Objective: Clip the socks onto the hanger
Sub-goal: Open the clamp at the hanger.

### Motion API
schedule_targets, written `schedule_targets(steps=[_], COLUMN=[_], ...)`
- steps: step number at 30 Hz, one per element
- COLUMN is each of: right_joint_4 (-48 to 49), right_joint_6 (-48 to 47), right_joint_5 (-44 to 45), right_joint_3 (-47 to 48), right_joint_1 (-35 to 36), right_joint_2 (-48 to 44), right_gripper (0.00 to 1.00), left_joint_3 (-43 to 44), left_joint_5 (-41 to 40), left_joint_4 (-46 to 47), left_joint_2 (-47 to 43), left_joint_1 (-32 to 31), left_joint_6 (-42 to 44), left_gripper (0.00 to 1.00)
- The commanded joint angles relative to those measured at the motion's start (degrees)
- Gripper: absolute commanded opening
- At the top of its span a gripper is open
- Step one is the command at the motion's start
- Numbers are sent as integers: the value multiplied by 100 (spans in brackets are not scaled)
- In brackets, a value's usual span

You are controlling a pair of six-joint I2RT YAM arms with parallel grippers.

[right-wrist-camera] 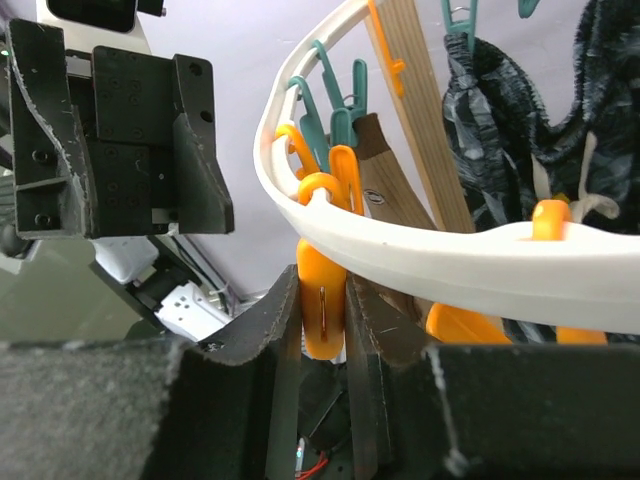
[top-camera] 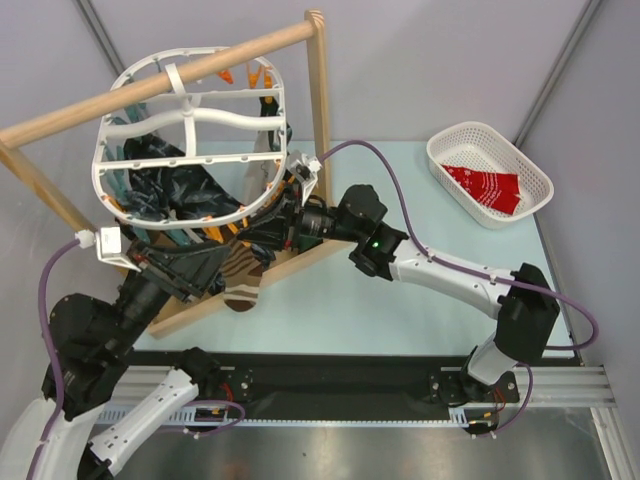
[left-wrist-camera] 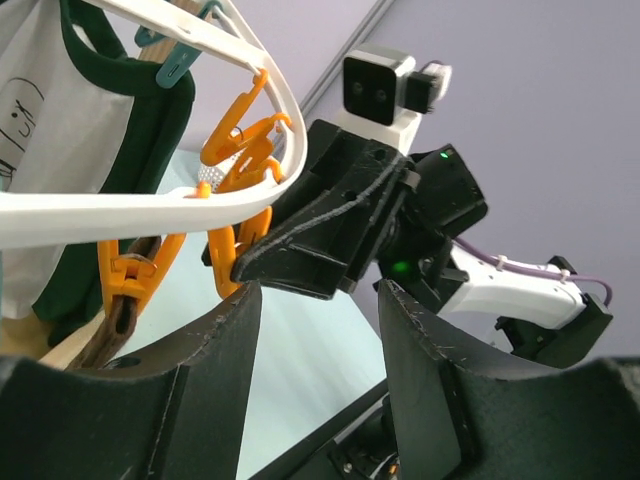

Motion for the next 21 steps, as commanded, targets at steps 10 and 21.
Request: schedule_targets(steps=[10, 21], right_joint_4=[-2073, -2697], right_joint_6=[-1724, -2340], right_joint_5=[1075, 1576], right_joint_3=[994, 1328], right_joint_1=[543, 753], right_joint_2=[-440, -370], right_gripper=[0, 0], left_joint_3=[644, 846], left_joint_5=[-846, -1215], left_joint_4=[-476, -414], left_joint_2=[952, 1365], left_joint_1=[9, 9], left_joint_6=[-119, -40], left_gripper=[56, 62])
